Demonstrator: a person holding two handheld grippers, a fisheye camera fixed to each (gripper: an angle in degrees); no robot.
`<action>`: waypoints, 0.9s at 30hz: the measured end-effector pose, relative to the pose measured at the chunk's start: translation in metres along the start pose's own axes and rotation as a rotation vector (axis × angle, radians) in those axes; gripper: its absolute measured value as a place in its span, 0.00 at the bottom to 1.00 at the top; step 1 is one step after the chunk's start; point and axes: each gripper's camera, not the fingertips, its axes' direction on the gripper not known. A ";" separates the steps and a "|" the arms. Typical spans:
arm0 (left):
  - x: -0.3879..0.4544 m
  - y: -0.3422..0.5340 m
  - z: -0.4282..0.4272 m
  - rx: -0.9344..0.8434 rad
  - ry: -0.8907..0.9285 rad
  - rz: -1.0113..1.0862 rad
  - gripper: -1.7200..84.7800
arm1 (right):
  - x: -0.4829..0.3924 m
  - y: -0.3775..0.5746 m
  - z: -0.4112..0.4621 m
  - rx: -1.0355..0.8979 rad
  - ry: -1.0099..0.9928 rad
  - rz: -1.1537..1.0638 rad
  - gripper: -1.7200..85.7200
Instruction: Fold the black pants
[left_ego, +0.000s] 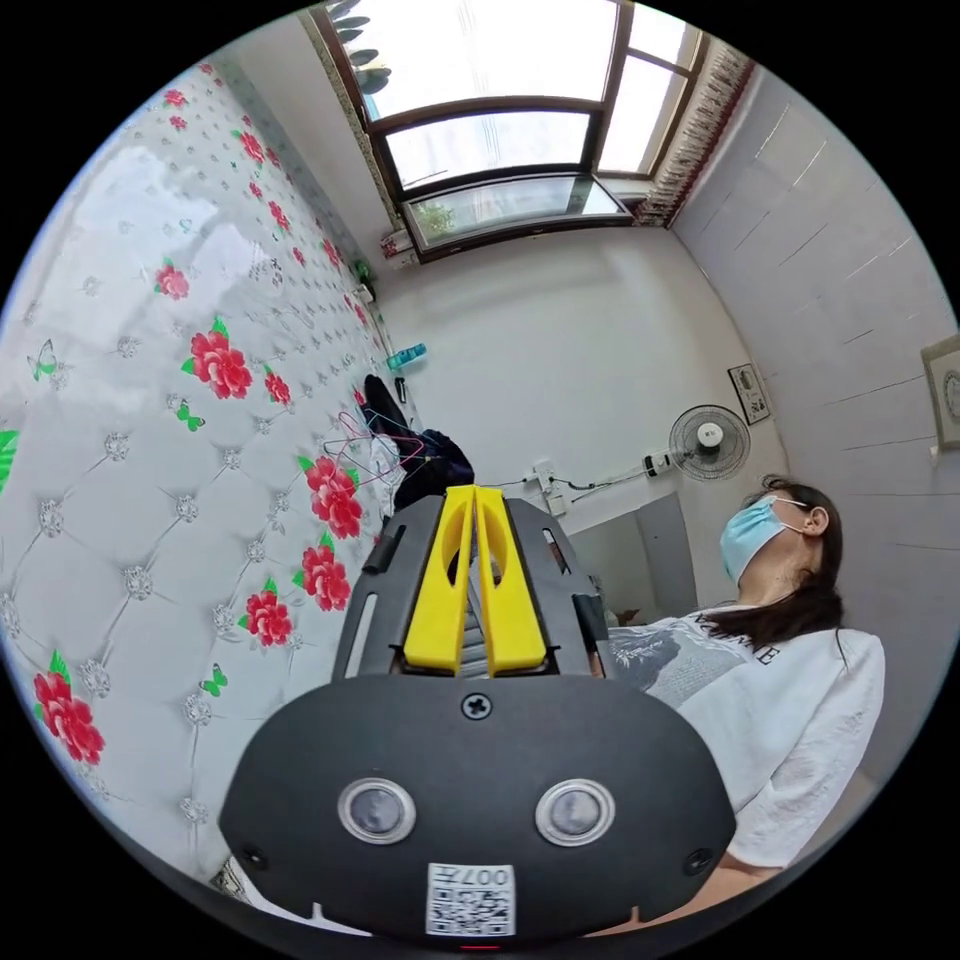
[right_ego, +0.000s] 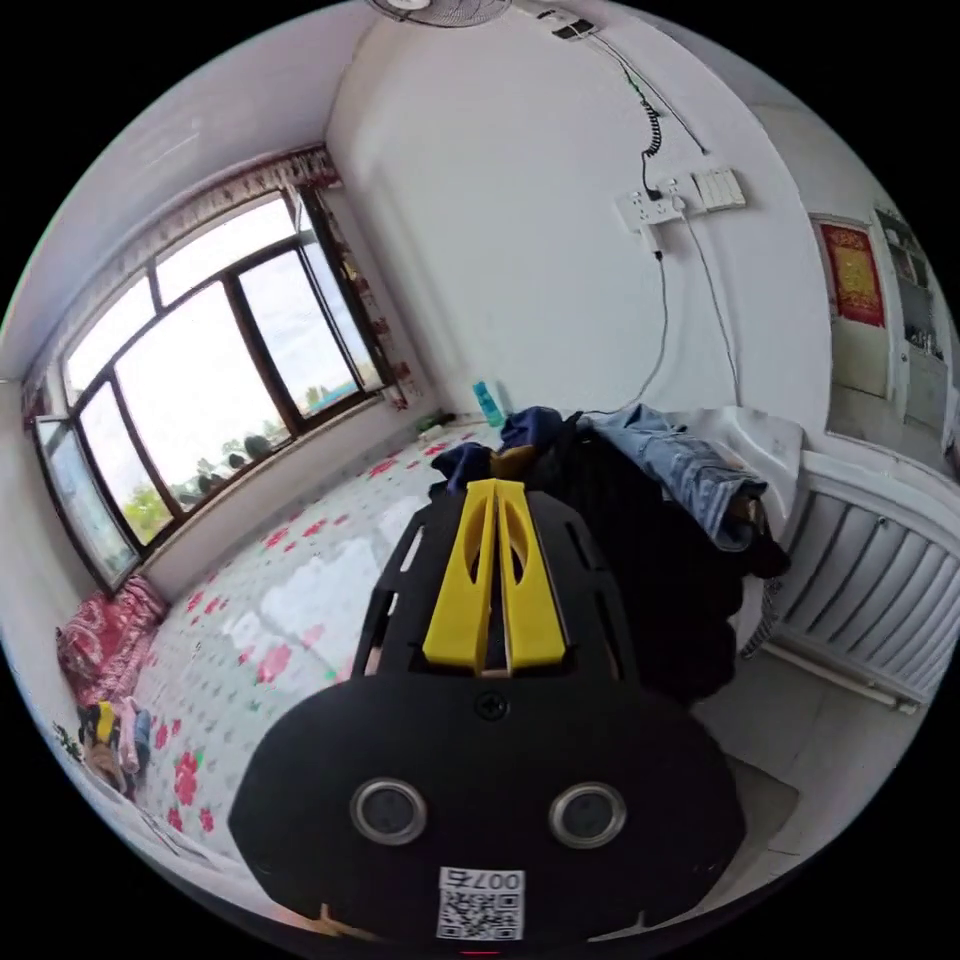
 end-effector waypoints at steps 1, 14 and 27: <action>-0.001 0.000 0.000 -0.010 0.005 0.005 0.01 | -0.001 -0.003 -0.002 -0.002 0.061 -0.017 0.05; 0.008 0.037 0.042 -0.124 -0.418 0.029 0.01 | 0.023 -0.009 0.120 -0.453 0.208 -0.021 0.10; 0.025 0.051 0.086 -0.235 -0.509 0.120 0.01 | -0.033 -0.003 -0.099 0.047 -0.374 -0.013 0.02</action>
